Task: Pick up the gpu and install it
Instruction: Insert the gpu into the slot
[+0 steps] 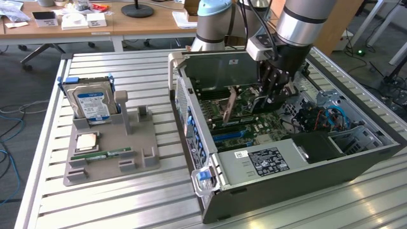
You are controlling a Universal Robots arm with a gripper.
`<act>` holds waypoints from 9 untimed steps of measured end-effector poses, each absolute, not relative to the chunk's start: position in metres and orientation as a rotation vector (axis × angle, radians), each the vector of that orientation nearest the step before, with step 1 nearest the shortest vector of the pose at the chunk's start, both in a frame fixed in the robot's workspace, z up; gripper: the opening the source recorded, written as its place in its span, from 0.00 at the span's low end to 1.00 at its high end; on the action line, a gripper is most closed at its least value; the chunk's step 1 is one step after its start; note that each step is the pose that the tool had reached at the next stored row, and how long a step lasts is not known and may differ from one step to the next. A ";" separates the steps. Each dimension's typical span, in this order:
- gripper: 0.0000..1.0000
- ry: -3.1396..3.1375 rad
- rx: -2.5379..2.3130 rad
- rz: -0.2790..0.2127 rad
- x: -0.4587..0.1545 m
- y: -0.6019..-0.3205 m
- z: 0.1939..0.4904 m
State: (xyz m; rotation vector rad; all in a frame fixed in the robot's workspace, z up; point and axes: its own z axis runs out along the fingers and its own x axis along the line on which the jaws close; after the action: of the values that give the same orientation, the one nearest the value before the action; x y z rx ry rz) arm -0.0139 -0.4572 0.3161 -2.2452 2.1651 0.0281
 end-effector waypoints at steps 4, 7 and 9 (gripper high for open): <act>0.27 2.165 -2.245 0.028 -0.017 -0.457 0.313; 0.27 2.166 -2.244 0.028 -0.019 -0.457 0.311; 0.27 2.171 -2.239 0.028 -0.019 -0.457 0.311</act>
State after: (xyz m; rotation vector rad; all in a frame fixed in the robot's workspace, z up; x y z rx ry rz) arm -0.0186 -0.4572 0.3108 -2.2393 2.1710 0.0276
